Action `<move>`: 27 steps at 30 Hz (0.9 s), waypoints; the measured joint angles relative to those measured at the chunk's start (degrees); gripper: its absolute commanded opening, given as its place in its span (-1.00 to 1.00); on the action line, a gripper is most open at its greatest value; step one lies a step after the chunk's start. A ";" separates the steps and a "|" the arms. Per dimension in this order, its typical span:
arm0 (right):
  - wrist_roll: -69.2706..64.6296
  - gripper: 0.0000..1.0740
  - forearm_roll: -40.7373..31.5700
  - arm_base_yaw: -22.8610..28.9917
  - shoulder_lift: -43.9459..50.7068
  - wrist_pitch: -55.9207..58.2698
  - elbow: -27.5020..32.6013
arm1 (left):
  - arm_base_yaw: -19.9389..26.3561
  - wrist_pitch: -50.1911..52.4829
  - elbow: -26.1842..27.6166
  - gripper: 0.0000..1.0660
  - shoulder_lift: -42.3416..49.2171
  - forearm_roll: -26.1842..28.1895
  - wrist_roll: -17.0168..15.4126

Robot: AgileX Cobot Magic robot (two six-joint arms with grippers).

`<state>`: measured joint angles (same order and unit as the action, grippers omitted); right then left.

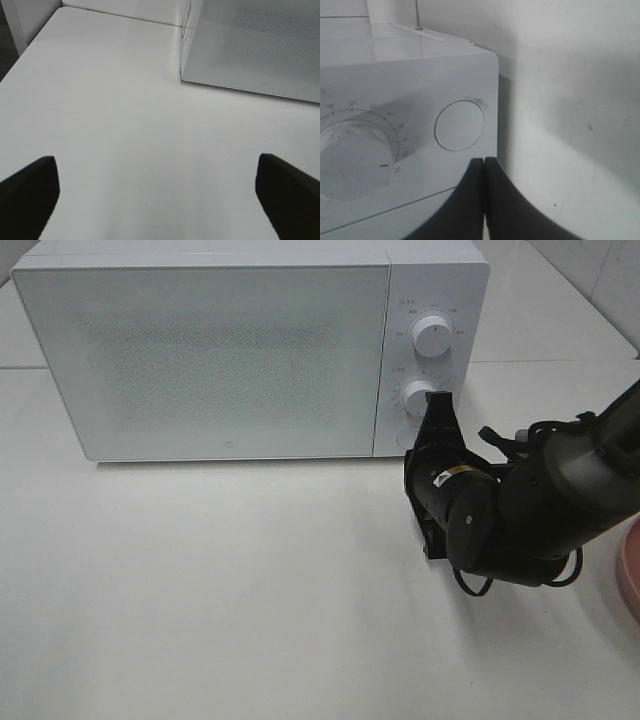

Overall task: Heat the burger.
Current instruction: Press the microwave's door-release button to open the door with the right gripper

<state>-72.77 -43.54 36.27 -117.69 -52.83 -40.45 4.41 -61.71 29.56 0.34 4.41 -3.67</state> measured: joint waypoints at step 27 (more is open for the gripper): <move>0.52 -1.00 -1.78 -1.15 -5.67 -0.63 -7.68 | 0.00 0.00 0.00 0.87 0.00 0.00 0.00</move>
<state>-72.25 -45.32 35.12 -123.36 -53.46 -48.13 4.41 -61.71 29.56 0.34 4.41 -3.67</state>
